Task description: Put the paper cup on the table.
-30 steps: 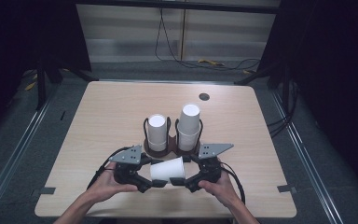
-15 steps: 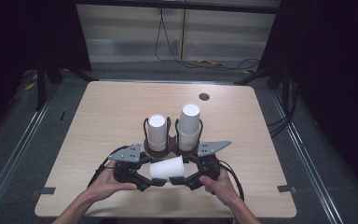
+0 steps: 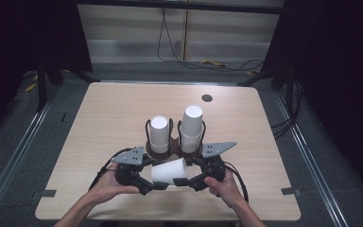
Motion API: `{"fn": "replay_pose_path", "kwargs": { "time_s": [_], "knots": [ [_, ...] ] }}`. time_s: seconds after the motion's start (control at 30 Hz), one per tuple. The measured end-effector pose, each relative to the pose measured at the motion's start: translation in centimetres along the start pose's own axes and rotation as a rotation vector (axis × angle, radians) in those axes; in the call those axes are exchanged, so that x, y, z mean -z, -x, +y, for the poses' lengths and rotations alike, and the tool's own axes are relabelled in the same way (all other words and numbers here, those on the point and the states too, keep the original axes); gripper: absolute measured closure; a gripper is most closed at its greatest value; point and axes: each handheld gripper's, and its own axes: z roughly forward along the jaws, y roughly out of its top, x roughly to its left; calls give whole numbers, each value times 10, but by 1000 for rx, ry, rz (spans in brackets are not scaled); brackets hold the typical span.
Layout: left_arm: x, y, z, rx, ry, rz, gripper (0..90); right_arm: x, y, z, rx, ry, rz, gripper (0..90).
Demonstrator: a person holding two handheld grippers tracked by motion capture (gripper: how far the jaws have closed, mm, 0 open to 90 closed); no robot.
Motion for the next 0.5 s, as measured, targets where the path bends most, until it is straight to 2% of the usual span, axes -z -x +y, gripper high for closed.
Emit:
{"fn": "replay_pose_path", "kwargs": {
  "time_s": [0.07, 0.17, 0.23, 0.37, 0.5],
  "knots": [
    [1, 0, 0, -4, -6, 1, 252, 1, 0, 0, -1, 0, -2, 227],
    [1, -1, -1, 4, -4, 22, 194, 1, 0, 1, -2, -5, -6, 228],
    [0, -2, -1, 22, -6, 40, 160, 2, 0, 1, -3, -7, -7, 229],
    [-1, -2, -3, 36, -16, 46, 154, 2, -1, 1, -2, -10, -18, 230],
    [-2, -1, -4, 25, -29, 53, 154, 3, -2, 1, -1, -11, -25, 230]
  ]
}}
